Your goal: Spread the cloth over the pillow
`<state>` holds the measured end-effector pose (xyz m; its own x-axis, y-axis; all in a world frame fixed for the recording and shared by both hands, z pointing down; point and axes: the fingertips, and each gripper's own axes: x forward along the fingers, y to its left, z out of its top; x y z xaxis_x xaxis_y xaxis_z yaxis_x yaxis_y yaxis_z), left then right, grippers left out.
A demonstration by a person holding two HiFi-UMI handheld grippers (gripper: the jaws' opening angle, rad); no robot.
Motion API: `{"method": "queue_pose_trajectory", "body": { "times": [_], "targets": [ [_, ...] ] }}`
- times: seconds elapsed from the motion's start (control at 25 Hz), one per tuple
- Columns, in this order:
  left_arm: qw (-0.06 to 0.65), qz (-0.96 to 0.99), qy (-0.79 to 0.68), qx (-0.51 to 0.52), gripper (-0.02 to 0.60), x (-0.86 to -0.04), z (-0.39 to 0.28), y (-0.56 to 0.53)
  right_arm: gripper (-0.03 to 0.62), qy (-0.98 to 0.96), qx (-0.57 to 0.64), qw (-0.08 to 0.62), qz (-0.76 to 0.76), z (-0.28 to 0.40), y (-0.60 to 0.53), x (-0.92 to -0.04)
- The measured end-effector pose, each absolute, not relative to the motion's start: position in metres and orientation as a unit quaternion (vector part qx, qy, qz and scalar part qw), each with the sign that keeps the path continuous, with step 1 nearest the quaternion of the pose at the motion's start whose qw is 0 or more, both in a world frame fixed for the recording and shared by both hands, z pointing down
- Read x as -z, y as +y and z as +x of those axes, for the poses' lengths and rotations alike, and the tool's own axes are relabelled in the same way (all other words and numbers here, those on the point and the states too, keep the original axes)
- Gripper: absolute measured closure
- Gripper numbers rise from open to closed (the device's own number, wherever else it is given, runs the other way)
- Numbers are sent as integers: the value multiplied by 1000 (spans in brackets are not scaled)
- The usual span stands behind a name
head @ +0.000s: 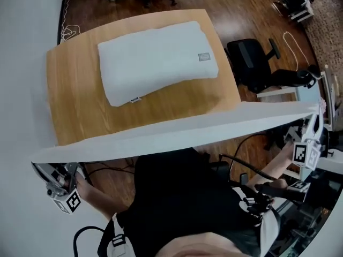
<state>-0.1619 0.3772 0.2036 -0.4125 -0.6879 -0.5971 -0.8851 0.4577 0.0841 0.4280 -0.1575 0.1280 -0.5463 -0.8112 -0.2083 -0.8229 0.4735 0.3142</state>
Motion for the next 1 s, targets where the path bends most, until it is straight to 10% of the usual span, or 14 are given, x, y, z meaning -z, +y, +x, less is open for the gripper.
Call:
{"method": "queue_pose_trajectory", "body": {
  "times": [1.0],
  "targets": [
    [206, -488, 822, -209, 560, -212, -230, 268, 588, 869, -203, -15, -452, 343, -270, -135]
  ]
}}
